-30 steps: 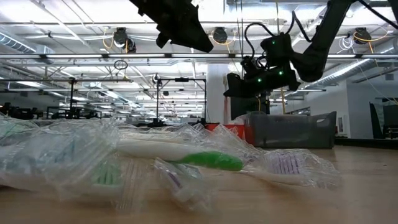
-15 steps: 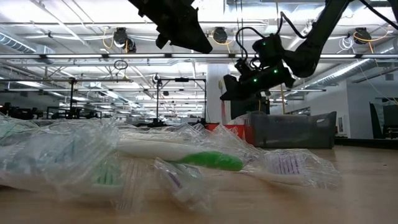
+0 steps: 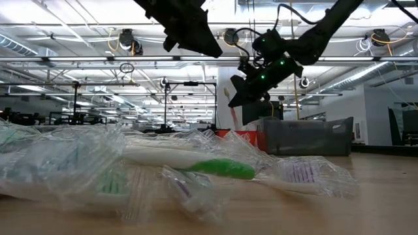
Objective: Pick & Place Toothbrushes
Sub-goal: Put the orange toothbrush into the orange bin, then put the purple toothbrush into the white bin
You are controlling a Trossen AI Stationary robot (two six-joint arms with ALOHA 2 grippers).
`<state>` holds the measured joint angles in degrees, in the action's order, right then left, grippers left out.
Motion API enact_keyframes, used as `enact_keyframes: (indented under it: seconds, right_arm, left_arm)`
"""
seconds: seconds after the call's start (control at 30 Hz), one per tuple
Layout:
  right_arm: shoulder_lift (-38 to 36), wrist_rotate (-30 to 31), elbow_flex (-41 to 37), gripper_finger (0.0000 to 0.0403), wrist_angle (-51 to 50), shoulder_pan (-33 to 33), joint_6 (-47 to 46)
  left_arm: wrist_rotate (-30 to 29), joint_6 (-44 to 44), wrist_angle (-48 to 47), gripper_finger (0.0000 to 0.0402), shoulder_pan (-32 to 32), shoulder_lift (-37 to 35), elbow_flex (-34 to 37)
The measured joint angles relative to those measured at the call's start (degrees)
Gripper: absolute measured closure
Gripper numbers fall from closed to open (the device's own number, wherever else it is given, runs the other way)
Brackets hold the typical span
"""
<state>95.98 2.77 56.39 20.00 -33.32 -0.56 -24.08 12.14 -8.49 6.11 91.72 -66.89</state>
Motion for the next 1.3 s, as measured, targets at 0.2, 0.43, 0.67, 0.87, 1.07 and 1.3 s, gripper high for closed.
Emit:
enact_keyframes:
  seconds: [0.2,0.43,0.67,0.87,1.07,1.3]
  right_arm:
    - [0.0,0.1,4.5,0.04,-7.4,-0.1,1.2]
    - [0.0,0.1,6.0,0.04,-12.9,-0.3,1.3]
    - [0.0,0.1,6.0,0.0381,-14.3,-1.5,1.7]
    - [0.0,0.1,6.0,0.0329,-14.3,-1.6,3.1]
    - [0.0,0.2,6.0,0.0273,-14.2,-1.6,4.2]
    - [0.0,0.1,6.0,0.0243,-14.2,-1.8,4.1]
  left_arm:
    - [0.0,0.1,-0.4,0.0357,0.0,0.0,0.0]
    - [0.0,0.3,-1.3,0.0357,0.0,0.0,0.0]
    - [0.0,0.3,-1.3,0.0357,0.0,0.0,0.0]
    - [0.0,0.3,-1.3,0.0357,0.0,0.0,0.0]
    - [0.0,0.3,-1.3,0.0357,0.0,0.0,0.0]
    - [0.0,0.4,-2.2,0.0357,0.0,0.0,0.0]
